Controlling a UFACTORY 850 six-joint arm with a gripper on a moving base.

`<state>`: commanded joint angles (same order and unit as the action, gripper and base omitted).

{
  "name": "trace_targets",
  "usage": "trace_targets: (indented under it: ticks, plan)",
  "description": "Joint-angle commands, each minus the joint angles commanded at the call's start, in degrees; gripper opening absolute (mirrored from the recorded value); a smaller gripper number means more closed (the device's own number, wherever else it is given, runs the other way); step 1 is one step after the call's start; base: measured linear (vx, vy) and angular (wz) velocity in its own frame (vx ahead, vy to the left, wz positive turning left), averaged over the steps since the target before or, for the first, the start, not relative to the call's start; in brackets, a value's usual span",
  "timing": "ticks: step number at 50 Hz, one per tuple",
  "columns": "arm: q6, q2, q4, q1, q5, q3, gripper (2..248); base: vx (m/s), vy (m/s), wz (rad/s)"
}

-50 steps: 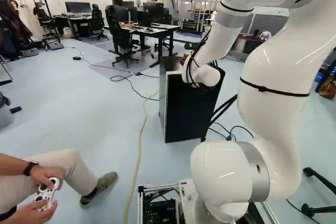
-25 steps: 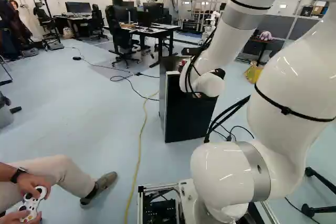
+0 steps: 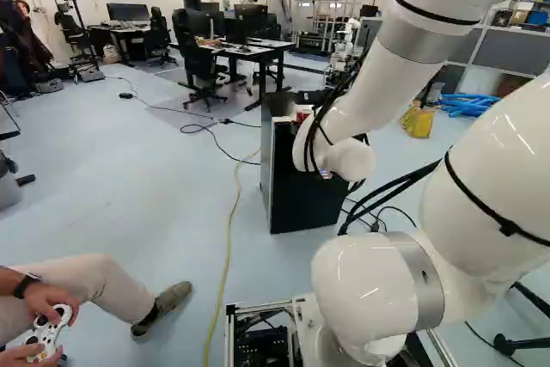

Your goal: Grab a drink from the fridge

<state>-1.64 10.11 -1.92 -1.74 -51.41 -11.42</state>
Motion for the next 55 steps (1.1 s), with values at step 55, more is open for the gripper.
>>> trace_targets:
  ticks: [55]
  plan:
    - [1.64, 5.89, 1.92, 1.74, 1.41, 6.42, 98, 0.0, 0.0, 0.0]
